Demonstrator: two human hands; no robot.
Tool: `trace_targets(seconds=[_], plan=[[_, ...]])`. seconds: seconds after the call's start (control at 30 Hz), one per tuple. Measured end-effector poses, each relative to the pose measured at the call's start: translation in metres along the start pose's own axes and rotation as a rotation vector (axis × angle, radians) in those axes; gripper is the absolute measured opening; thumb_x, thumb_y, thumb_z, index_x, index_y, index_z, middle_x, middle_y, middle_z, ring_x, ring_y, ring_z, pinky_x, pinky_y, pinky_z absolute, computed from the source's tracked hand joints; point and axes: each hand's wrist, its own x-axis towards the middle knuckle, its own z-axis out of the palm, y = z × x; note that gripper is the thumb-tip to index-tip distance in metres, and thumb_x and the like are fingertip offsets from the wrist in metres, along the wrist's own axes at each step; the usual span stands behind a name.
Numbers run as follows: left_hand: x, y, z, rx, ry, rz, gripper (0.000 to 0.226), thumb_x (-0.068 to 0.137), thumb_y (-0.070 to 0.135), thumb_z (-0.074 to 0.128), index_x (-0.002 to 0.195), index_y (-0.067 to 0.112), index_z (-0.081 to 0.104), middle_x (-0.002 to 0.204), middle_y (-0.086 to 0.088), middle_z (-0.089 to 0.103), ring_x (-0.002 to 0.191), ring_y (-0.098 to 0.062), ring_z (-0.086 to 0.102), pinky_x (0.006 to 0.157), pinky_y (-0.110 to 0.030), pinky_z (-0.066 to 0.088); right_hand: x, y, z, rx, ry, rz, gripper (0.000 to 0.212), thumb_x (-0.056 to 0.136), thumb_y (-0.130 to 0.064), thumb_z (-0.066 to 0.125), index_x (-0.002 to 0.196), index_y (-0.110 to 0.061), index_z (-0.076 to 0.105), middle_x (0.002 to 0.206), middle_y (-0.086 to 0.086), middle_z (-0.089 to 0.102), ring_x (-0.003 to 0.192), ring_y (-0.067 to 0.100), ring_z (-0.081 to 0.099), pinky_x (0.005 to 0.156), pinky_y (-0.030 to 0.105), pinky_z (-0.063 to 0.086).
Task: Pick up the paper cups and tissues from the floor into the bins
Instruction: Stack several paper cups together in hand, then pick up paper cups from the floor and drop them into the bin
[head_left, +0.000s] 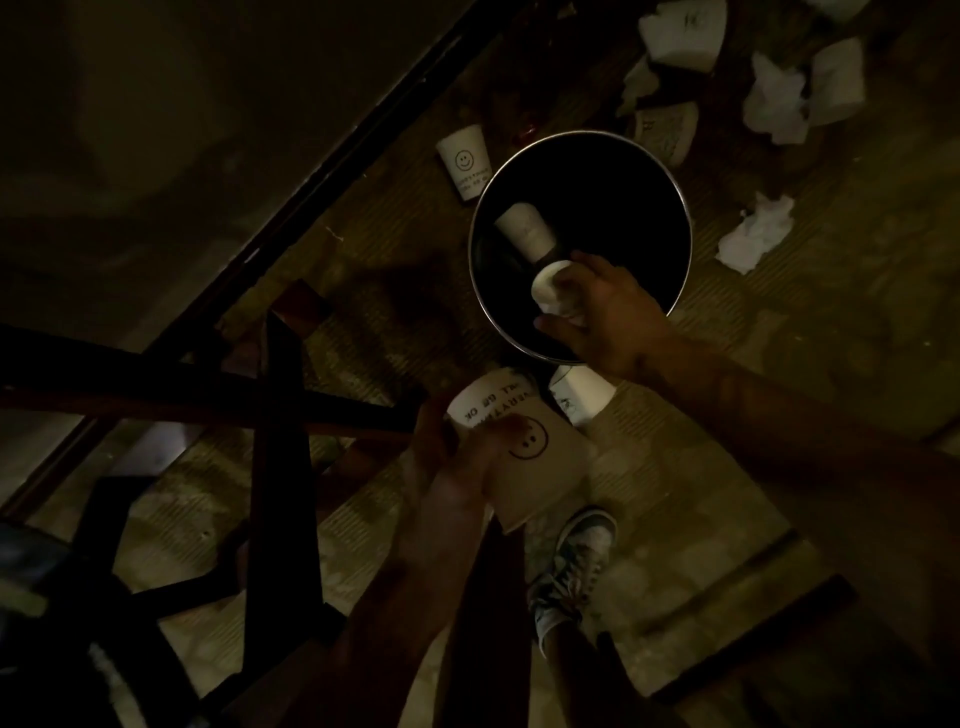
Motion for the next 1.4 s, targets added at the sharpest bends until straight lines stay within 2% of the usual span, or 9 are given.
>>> trace_targets(seconds=[0.1,0.23,0.37,0.47,0.63,0.77,1.07,1.27,1.4], plan=[[0.005,0.009,-0.004,-0.012,0.010,0.111,0.060,0.055,0.024,0.088,0.109,0.018,0.063,0.102,-0.006,0.075,0.088,-0.019,0.073,0.059,-0.024,0.056,-0.021,-0.011,-0.001,0.065,0.115,-0.022,0.044,0.092,-0.037,0.062,0.128,-0.012,0.058,0.145,0.010,0.042,0.132,0.028,0.036,0.104,0.034,0.032],[0.011,0.009,-0.005,0.018,0.049,0.271,0.073,0.058,0.033,0.080,0.124,0.010,0.057,0.113,-0.008,0.070,0.097,-0.020,0.071,0.068,-0.030,0.059,-0.066,-0.040,-0.005,0.773,-0.110,0.243,0.037,0.086,-0.052,0.057,0.105,-0.020,0.062,0.094,-0.009,0.065,0.084,0.006,0.061,0.069,0.024,0.048],[0.026,0.012,0.006,0.246,0.035,0.586,0.064,0.068,0.027,0.089,0.119,0.015,0.052,0.121,-0.001,0.060,0.106,-0.006,0.064,0.073,-0.019,0.056,-0.081,-0.039,-0.010,0.974,-0.104,0.243,0.015,0.096,-0.025,0.056,0.108,-0.019,0.062,0.087,-0.004,0.069,0.068,0.006,0.066,0.055,0.019,0.049],[0.038,-0.003,0.010,0.360,-0.009,0.665,0.061,0.069,0.035,0.084,0.116,0.018,0.050,0.122,-0.002,0.059,0.114,-0.019,0.061,0.081,-0.042,0.059,-0.079,-0.034,-0.008,1.043,-0.023,0.243,0.016,0.095,-0.011,0.058,0.111,-0.013,0.060,0.085,-0.004,0.067,0.066,-0.002,0.066,0.055,0.012,0.049],[0.064,-0.002,0.029,0.659,0.001,0.792,0.055,0.075,0.032,0.083,0.116,0.008,0.054,0.118,-0.007,0.061,0.103,-0.016,0.062,0.067,-0.004,0.047,-0.062,-0.007,-0.013,0.726,0.102,0.201,0.033,0.093,-0.012,0.063,0.124,-0.011,0.054,0.104,0.002,0.066,0.092,0.012,0.067,0.073,0.025,0.056],[0.085,0.011,0.036,0.785,-0.100,0.911,0.047,0.085,0.030,0.072,0.118,0.003,0.052,0.114,-0.010,0.064,0.094,-0.014,0.060,0.063,0.000,0.042,-0.041,0.013,-0.022,0.472,0.084,0.149,0.038,0.092,-0.022,0.065,0.127,-0.017,0.052,0.110,0.003,0.065,0.099,0.015,0.064,0.084,0.039,0.056],[0.098,-0.002,0.052,0.988,-0.136,0.827,0.048,0.083,0.023,0.077,0.122,0.007,0.053,0.122,-0.013,0.060,0.105,-0.035,0.062,0.080,-0.051,0.054,-0.033,0.038,-0.014,0.062,-0.007,0.040,0.045,0.094,-0.022,0.060,0.136,-0.014,0.045,0.125,0.010,0.060,0.120,0.030,0.051,0.092,0.040,0.048],[0.107,-0.010,0.063,1.043,-0.016,0.740,0.052,0.082,0.035,0.075,0.122,0.013,0.051,0.122,-0.007,0.061,0.103,-0.031,0.063,0.087,-0.052,0.050,-0.023,0.048,-0.015,-0.070,-0.054,-0.035,0.034,0.092,-0.020,0.060,0.124,-0.013,0.053,0.123,0.010,0.057,0.117,0.026,0.046,0.087,0.030,0.038],[0.113,-0.021,0.070,1.109,0.104,0.669,0.056,0.083,0.041,0.073,0.127,0.016,0.049,0.130,-0.006,0.058,0.113,-0.030,0.057,0.098,-0.047,0.040,-0.030,0.048,-0.011,0.089,-0.164,-0.111,0.018,0.087,-0.019,0.065,0.095,-0.021,0.049,0.086,-0.006,0.057,0.080,0.010,0.057,0.069,0.028,0.046]])
